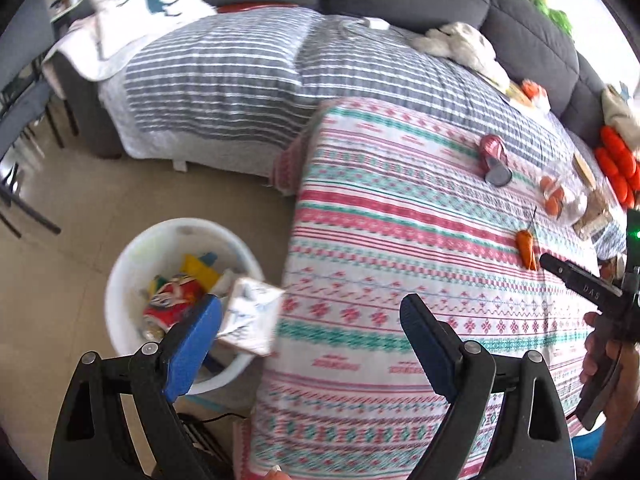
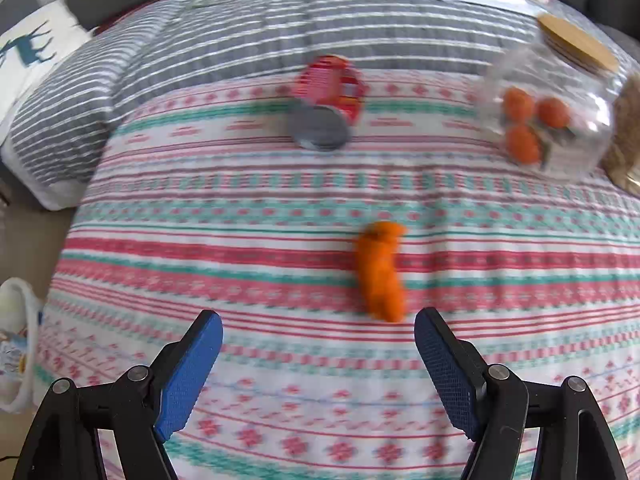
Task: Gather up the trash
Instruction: 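Move both tools back over the table toward the orange item, then grasp the orange peel by its body with the right tool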
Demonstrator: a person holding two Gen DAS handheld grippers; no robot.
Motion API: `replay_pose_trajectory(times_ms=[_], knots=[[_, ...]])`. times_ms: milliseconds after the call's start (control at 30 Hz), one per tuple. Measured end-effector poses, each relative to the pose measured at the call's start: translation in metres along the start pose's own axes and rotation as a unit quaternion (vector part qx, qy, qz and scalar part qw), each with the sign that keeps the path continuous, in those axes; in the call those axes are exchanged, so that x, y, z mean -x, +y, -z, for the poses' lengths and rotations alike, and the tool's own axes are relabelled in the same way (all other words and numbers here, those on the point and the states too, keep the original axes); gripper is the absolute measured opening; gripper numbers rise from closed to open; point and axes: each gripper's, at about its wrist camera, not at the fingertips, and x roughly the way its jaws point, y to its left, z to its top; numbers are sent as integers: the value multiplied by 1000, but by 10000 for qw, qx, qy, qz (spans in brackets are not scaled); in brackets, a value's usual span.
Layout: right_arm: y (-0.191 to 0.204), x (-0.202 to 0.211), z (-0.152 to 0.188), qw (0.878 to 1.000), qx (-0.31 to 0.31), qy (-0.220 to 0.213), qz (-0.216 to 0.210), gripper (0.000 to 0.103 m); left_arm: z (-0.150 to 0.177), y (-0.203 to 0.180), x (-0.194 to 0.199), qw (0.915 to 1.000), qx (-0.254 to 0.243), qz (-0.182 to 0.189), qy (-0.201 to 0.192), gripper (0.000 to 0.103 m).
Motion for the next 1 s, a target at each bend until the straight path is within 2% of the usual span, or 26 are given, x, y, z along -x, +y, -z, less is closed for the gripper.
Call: replay_pose_trajectory(times_ms=[133,300,333,400,433,467,500,533,700,800,900,1000], knots=[[-19,-10,-6,9998,-129,110,-104,83,-3,-23,-12,9999,-131,-26,38,103],[-30,-32,-13,9991,-265,316,-138,82,-13,-47,-31,9998,-189,-61,100,103],[-31,-37,-14,9990,-283,334,-110,78,-15,-52,-35,9998,-185,-27,121,103],[-32,-47,-17,9988,-330,355,-97,70,-19,-60,-39,9997,-194,26,111,103],[-34,-54,-18,9985,-364,390,-120,57,-21,-65,-41,9997,-206,34,85,103],[-34,-60,-18,9981,-381,455,-158,34,-22,-69,-42,9997,-220,31,60,103],[-34,-64,-18,9977,-378,519,-202,23,-23,-73,-44,9997,-233,29,53,103],[-34,-67,-17,9973,-342,579,-284,17,-25,-76,-46,9996,-258,30,63,103],[-50,-55,-18,9974,-239,645,-233,14,-38,-108,-64,9977,-646,10,227,103],[-91,-41,-16,9948,-776,583,-305,14,-52,-138,-76,9953,-945,14,215,103],[-133,-26,-10,9893,-1308,485,-424,14,-67,-169,-90,9935,-1097,174,255,103],[-157,-16,-5,9865,-1517,437,-428,14,-88,-206,-111,9925,-1126,308,351,103]])
